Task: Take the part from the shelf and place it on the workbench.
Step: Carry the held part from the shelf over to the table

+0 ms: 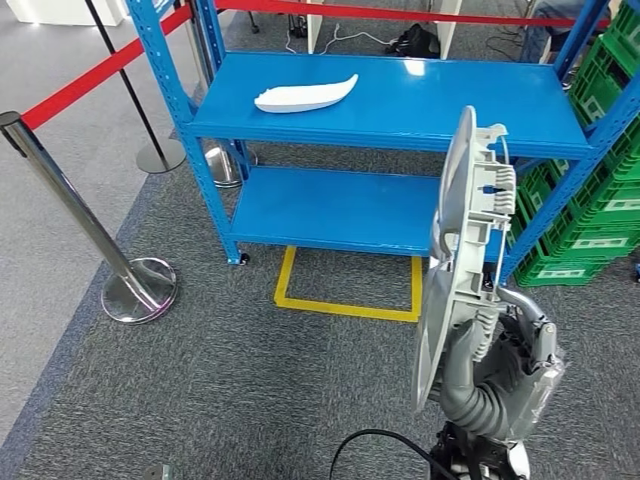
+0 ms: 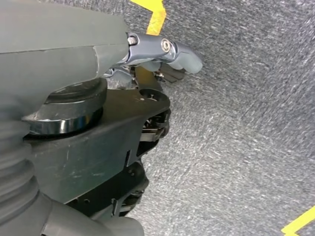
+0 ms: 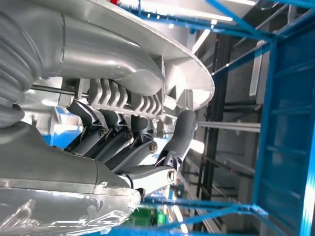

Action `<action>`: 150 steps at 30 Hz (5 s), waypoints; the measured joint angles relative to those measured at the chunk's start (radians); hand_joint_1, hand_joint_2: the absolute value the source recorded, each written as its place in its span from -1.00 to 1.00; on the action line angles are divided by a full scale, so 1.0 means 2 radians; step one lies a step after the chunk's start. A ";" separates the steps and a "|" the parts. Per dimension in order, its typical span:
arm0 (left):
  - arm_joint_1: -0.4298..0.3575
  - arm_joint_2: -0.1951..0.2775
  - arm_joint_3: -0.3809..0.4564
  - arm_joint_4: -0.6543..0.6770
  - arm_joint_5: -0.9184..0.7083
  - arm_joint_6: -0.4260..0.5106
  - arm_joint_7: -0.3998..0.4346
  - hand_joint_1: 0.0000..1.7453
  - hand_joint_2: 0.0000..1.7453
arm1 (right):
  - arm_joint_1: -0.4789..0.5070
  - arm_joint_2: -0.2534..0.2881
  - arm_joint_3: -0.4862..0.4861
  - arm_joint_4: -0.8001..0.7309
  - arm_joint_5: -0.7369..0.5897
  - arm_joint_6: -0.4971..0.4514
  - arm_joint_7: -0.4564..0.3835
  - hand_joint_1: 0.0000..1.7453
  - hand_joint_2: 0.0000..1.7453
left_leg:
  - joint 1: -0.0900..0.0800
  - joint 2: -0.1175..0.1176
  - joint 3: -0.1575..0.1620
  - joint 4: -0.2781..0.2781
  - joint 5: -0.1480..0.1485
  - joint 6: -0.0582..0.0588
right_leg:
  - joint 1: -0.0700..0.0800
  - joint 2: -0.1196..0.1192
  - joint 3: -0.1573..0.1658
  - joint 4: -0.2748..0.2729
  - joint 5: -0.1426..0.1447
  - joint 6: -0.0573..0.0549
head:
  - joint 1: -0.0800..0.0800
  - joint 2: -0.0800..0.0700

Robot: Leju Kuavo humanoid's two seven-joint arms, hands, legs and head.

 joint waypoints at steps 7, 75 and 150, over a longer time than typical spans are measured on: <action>0.000 0.003 0.000 0.000 -0.004 -0.001 0.000 -1.00 1.00 | 0.006 0.000 0.000 -0.001 0.027 -0.018 -0.001 1.00 1.00 | 0.006 0.000 -0.067 0.140 -0.072 -0.018 | -0.004 -0.011 -0.010 -0.002 0.009 -0.012 | -0.004 0.000; -0.001 0.003 -0.001 0.000 -0.002 0.002 -0.005 -1.00 1.00 | 0.013 0.000 0.009 -0.005 0.028 -0.027 0.004 1.00 1.00 | 0.007 0.035 -0.021 0.012 0.006 -0.012 | 0.001 -0.055 0.004 0.001 -0.009 0.003 | -0.011 0.000; 0.001 0.002 -0.001 0.000 -0.001 0.005 -0.005 -1.00 1.00 | 0.014 -0.001 0.009 0.006 0.046 -0.035 0.017 1.00 1.00 | 0.007 -0.054 -0.020 0.013 0.006 0.005 | -0.009 0.028 -0.014 0.025 -0.009 0.015 | 0.003 0.000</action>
